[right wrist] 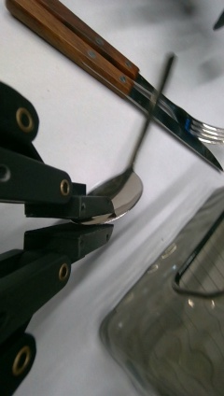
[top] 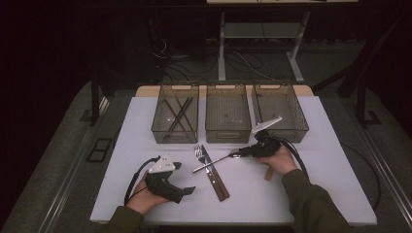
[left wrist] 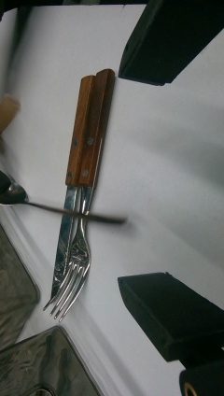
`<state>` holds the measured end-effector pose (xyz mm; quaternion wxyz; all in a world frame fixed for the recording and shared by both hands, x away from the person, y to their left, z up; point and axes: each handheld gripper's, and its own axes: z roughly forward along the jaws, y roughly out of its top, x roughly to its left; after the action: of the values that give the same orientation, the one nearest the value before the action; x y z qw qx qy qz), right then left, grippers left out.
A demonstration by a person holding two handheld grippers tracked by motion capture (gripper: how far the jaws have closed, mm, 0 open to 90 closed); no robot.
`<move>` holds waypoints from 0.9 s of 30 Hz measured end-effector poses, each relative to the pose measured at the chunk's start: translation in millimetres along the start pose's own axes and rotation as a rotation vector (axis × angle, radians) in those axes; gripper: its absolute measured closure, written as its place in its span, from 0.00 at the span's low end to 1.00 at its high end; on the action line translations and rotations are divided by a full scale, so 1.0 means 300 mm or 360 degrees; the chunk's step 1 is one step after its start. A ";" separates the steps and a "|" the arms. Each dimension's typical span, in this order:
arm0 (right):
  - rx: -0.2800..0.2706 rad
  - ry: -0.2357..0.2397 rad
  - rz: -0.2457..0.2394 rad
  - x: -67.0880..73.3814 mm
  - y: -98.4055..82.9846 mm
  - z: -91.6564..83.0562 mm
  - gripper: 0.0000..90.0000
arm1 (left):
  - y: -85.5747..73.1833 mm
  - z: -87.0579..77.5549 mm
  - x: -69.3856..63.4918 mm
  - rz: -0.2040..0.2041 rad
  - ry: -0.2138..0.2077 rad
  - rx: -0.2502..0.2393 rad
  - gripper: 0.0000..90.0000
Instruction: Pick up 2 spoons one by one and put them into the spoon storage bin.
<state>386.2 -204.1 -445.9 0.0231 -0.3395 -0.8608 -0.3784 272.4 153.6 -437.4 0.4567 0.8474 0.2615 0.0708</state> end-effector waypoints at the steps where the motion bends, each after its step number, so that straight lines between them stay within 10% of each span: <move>1: 0.0005 0.0018 -0.0013 0.001 -0.001 0.000 0.96 | 0.000 0.000 0.000 -0.0001 -0.0001 0.0002 0.02; 27: -0.0110 -0.0022 -0.0095 0.043 0.011 -0.065 0.98 | -0.001 -0.006 -0.001 0.0015 0.0011 0.0007 0.02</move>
<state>373.9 -208.0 -426.2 -0.0060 -0.3168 -0.8572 -0.4061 271.5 154.9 -436.5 0.4534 0.8494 0.2592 0.0754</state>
